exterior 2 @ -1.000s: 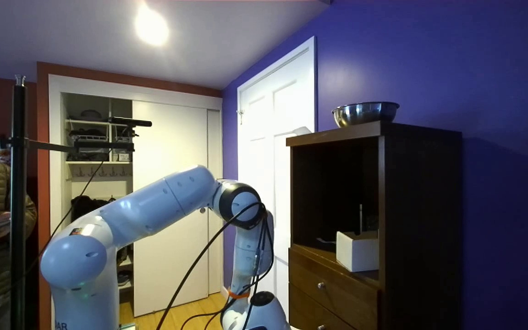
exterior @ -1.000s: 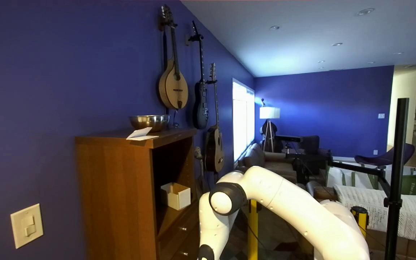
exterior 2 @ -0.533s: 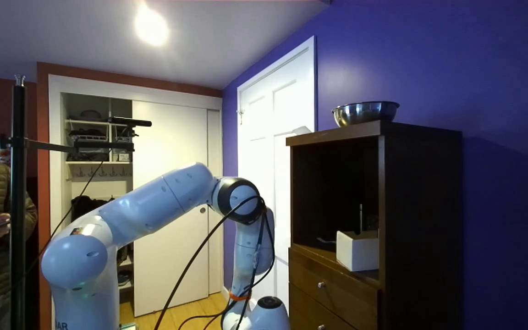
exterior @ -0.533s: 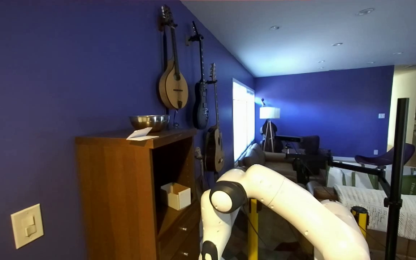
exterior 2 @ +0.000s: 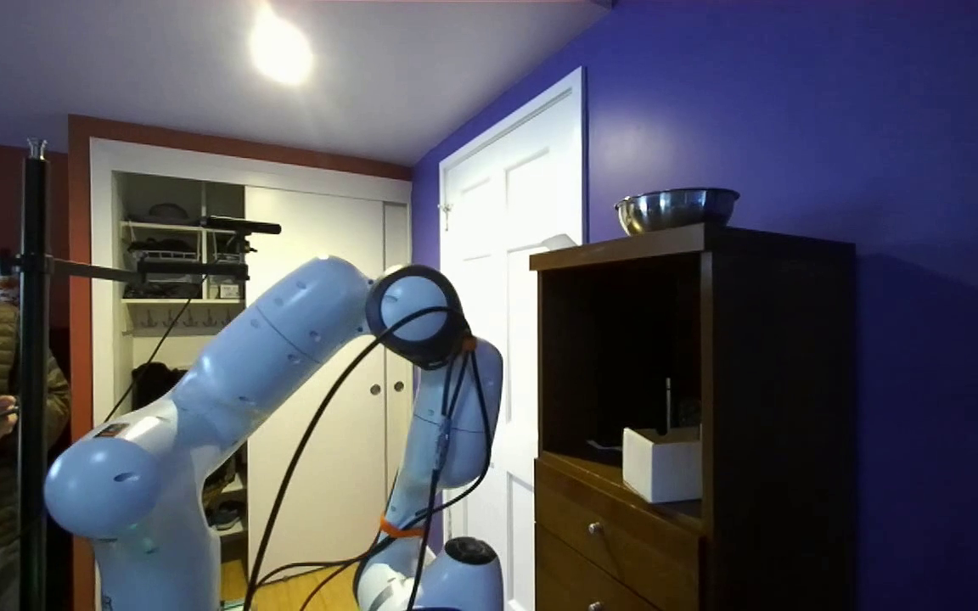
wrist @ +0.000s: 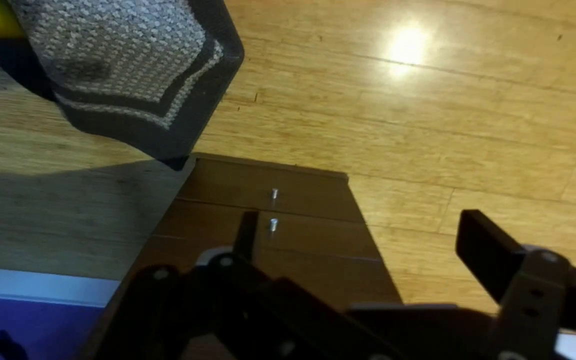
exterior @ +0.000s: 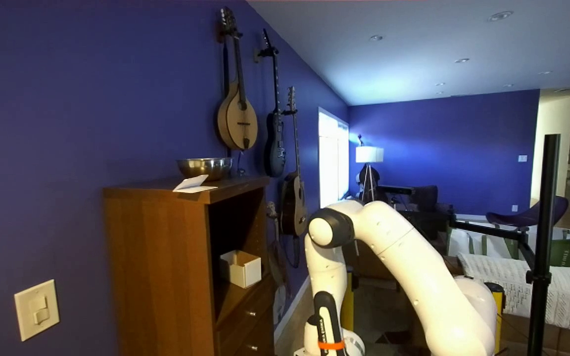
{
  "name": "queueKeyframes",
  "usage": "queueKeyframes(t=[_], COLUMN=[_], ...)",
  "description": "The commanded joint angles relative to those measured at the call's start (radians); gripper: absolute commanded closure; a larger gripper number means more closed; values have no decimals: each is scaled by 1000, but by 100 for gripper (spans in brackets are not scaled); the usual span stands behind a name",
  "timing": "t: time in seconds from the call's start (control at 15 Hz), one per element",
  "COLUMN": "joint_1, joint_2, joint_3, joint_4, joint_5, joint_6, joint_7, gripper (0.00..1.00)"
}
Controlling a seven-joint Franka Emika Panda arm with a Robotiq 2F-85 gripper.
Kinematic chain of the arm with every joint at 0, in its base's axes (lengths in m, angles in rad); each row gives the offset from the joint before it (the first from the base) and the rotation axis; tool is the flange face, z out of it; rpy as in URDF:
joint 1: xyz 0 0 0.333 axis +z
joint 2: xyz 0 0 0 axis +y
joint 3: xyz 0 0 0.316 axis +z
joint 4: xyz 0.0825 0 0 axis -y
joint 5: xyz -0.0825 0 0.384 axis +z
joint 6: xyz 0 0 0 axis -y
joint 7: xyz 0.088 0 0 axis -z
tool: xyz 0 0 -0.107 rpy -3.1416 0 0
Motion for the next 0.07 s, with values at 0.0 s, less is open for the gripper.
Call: queueKeyframes(t=[0.0], joint_1=[-56], joint_2=[-38], joint_3=[12], joint_4=[-53], joint_5=[-56], joint_6=[-4], joint_7=[-39], gripper=[0])
